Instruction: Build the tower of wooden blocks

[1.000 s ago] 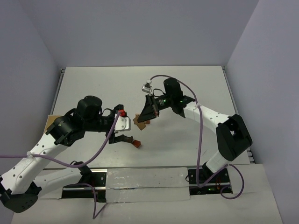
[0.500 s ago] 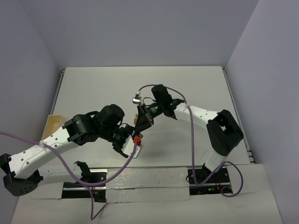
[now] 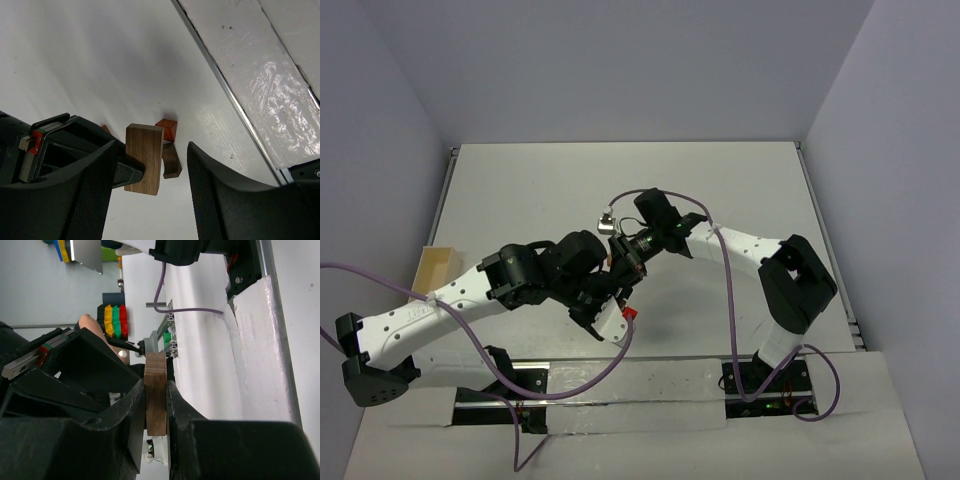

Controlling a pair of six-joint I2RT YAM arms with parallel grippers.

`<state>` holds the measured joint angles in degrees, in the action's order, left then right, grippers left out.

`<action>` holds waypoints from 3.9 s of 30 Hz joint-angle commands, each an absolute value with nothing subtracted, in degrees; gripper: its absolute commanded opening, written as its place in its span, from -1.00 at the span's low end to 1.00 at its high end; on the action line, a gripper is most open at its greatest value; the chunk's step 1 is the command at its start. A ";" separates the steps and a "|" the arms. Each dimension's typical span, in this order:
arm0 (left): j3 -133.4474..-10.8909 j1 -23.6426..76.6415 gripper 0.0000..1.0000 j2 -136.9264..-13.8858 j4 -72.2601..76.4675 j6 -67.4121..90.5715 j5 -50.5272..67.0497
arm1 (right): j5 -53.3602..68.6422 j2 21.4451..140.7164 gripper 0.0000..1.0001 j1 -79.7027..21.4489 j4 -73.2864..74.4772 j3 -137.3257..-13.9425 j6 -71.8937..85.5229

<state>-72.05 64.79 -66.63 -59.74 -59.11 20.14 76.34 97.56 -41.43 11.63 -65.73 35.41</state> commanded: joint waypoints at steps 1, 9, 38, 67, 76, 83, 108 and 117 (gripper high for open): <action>-72.90 65.65 0.29 -67.41 -58.92 -58.89 16.53 | 75.46 97.75 -1.00 -42.03 14.01 -68.66 33.75; -71.98 65.83 0.28 -68.03 -58.28 -59.15 15.29 | 74.27 98.18 -1.00 -42.19 15.65 -69.53 33.22; -70.98 66.74 -0.17 -71.33 -59.35 -59.33 11.85 | 72.25 99.35 -1.00 -42.80 24.08 -72.72 26.04; -70.45 66.95 -1.00 -69.59 -54.49 -39.34 7.61 | 72.38 97.58 0.74 -25.80 27.89 -79.63 23.16; -83.88 51.72 -1.00 -85.77 -51.96 -41.56 10.34 | 60.51 89.68 0.92 -15.80 46.21 -85.93 1.16; -91.11 48.68 -0.99 -96.66 -49.94 -44.49 12.07 | 63.09 85.26 0.97 -1.55 48.12 -82.01 -2.14; -97.14 43.07 -0.93 -108.36 -53.72 -46.88 16.75 | 69.36 83.94 0.99 10.37 49.12 -79.40 -3.06; -96.12 42.98 -0.94 -108.81 -52.65 -46.23 15.91 | 69.61 84.11 0.99 10.37 48.25 -78.84 -2.16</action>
